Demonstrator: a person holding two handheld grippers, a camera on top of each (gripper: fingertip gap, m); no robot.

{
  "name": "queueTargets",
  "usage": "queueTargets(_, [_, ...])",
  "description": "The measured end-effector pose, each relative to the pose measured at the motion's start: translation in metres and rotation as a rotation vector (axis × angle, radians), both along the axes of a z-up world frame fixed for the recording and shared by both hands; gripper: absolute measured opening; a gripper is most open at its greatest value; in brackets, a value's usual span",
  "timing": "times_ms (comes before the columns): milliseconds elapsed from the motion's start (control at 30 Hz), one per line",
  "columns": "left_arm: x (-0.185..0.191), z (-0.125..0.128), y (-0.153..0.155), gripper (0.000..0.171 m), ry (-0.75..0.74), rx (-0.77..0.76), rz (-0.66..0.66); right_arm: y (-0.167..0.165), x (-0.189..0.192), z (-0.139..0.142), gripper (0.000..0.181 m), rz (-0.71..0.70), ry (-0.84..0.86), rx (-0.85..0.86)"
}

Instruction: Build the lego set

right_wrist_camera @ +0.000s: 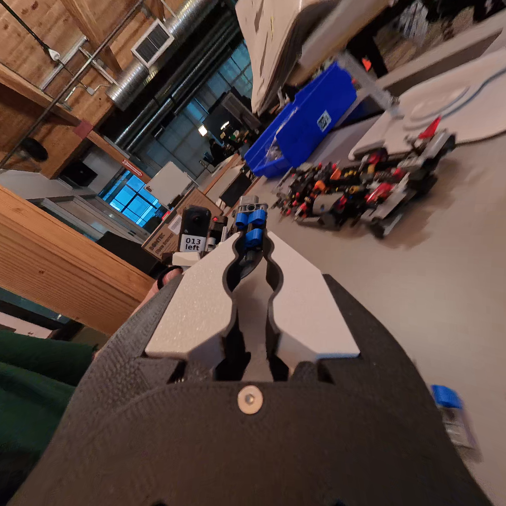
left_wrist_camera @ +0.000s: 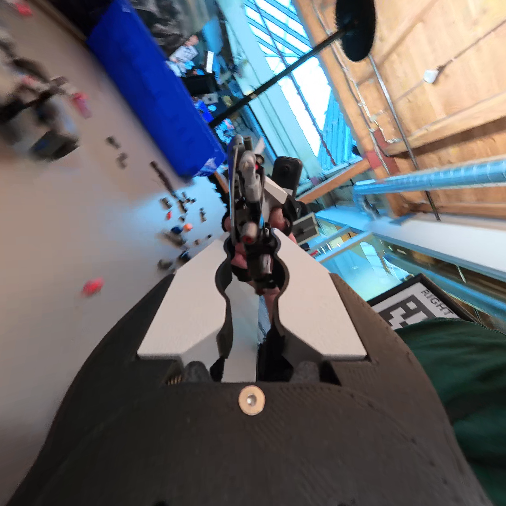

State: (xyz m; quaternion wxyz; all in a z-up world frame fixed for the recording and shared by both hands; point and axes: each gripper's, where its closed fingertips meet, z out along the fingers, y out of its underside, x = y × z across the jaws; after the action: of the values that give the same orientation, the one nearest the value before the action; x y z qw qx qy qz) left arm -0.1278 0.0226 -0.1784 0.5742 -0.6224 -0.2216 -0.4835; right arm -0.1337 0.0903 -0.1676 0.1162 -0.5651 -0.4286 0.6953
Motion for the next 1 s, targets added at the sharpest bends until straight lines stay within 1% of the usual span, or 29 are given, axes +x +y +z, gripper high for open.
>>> queueTargets(133, [-0.007,-0.029,-0.029,0.025,0.050,-0.122,0.081,-0.029,-0.004,-0.027,0.010,0.042,-0.081,-0.013])
queueTargets(233, [-0.010,-0.042,-0.044,0.025,0.080,-0.175,0.112,-0.042,-0.006,-0.040,0.009,0.062,-0.133,0.013])
queueTargets(333, [-0.016,-0.052,-0.056,0.024,0.162,-0.242,0.145,-0.050,-0.010,-0.049,0.009,0.087,-0.174,0.043])
queueTargets(400, [-0.021,-0.057,-0.063,0.024,0.176,-0.267,0.167,-0.054,-0.012,-0.054,0.009,0.099,-0.193,0.054])
queueTargets(467, [-0.021,-0.062,-0.067,0.024,0.200,-0.298,0.157,-0.058,-0.015,-0.058,0.009,0.113,-0.208,0.066])
queueTargets(700, [-0.026,-0.079,-0.085,0.024,0.379,-0.445,0.173,-0.071,-0.021,-0.078,0.009,0.175,-0.279,0.108])
queueTargets(833, [-0.027,-0.081,-0.089,0.023,0.406,-0.458,0.168,-0.072,-0.023,-0.086,0.009,0.195,-0.320,0.182])
queueTargets(900, [-0.030,-0.081,-0.092,0.022,0.454,-0.463,0.188,-0.073,-0.023,-0.091,0.009,0.203,-0.340,0.211])
queueTargets(1000, [-0.025,-0.083,-0.095,0.021,0.477,-0.483,0.153,-0.077,-0.023,-0.095,0.009,0.224,-0.363,0.244])
